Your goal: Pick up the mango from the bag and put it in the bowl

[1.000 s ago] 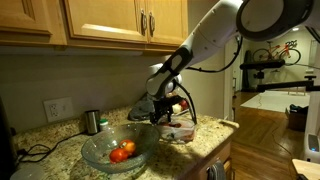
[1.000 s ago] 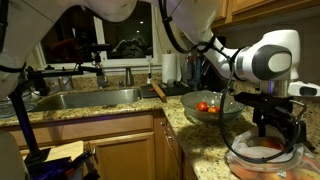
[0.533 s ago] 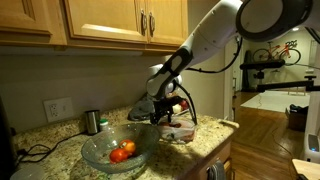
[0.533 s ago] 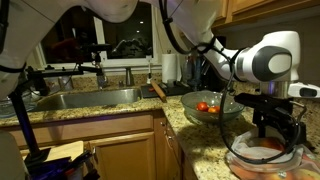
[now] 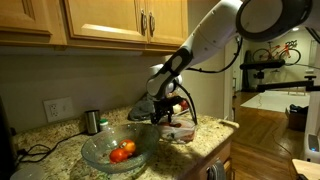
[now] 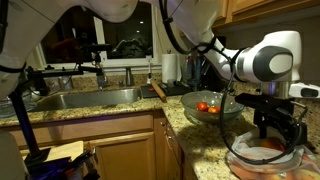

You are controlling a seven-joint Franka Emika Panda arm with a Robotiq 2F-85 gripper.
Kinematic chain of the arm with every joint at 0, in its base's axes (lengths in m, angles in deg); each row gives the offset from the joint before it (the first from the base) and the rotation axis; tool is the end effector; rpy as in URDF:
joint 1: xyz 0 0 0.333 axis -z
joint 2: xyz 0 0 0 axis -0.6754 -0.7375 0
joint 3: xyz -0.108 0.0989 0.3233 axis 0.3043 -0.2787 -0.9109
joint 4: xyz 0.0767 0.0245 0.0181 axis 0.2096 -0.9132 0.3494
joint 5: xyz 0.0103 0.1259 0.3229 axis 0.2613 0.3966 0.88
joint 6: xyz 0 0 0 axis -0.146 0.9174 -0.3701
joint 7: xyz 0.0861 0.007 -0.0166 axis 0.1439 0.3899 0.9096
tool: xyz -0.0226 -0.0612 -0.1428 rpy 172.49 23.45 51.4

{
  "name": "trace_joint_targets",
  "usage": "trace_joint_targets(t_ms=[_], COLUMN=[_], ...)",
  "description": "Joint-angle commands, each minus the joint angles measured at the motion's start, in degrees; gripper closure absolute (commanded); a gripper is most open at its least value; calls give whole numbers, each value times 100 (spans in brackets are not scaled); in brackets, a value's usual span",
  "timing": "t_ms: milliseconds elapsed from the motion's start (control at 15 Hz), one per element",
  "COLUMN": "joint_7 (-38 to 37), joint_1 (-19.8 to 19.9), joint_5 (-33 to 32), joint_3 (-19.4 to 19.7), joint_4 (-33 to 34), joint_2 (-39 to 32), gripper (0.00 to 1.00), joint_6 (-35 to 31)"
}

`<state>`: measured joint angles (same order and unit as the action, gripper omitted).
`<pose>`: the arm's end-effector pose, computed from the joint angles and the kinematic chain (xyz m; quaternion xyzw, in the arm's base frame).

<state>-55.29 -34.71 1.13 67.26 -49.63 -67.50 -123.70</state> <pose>0.6964 -0.1940 0.2579 0.9784 -0.1887 0.0360 0.0762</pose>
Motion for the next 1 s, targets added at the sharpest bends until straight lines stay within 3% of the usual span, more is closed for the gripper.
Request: trace_joint_targets(t_ms=[0,200,933], joint_7=[40,40,75], joint_1=[60,61,-79], joint_5=[32,30,-88], joint_3=[-3,-2,18], joint_4=[-41,-36,-605], joint_2=[21,21,617], gripper=[33,54,56], joint_6=[18,13,-184])
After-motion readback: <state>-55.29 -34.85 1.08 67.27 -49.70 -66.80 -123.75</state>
